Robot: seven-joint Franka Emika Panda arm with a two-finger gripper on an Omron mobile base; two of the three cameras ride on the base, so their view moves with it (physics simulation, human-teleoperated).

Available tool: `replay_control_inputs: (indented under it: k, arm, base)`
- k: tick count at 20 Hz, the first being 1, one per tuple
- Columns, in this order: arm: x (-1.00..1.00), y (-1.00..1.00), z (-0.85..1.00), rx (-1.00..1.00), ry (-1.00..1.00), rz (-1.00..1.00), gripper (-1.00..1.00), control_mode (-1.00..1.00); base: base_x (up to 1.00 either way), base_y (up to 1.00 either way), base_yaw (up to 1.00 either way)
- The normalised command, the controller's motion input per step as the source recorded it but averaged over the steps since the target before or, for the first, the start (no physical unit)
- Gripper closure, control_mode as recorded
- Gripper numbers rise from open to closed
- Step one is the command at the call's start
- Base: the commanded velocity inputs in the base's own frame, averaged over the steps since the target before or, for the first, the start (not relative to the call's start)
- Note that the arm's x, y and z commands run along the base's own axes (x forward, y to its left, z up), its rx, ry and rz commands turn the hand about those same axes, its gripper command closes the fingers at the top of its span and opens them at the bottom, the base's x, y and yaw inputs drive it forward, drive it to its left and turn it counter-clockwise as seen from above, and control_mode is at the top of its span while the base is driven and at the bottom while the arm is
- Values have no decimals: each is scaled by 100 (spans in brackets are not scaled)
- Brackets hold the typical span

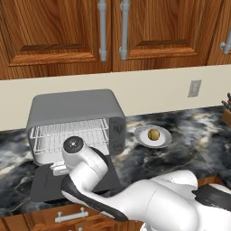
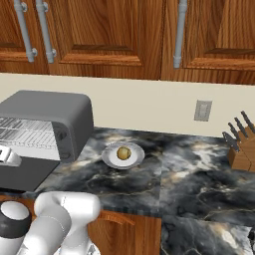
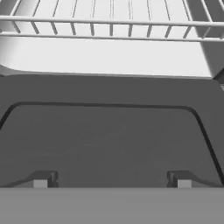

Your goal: Open the toaster oven door. Place the bread on the bottom rack in the toaster oven and place the chicken drumstick on the top rack.

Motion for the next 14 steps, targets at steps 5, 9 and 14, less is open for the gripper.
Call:
replay_control_inputs:
  k: [5,9,14]
  arm:
    - [38,0,28,-20,-23,-13,-100,-100]
    - [43,0,41,-23,-6,-14,-100,-100]
    - [43,0,39,-14,0,-2,-100,-100]
  base:
    - [0,0,0]
    - [0,0,0]
    - [0,0,0]
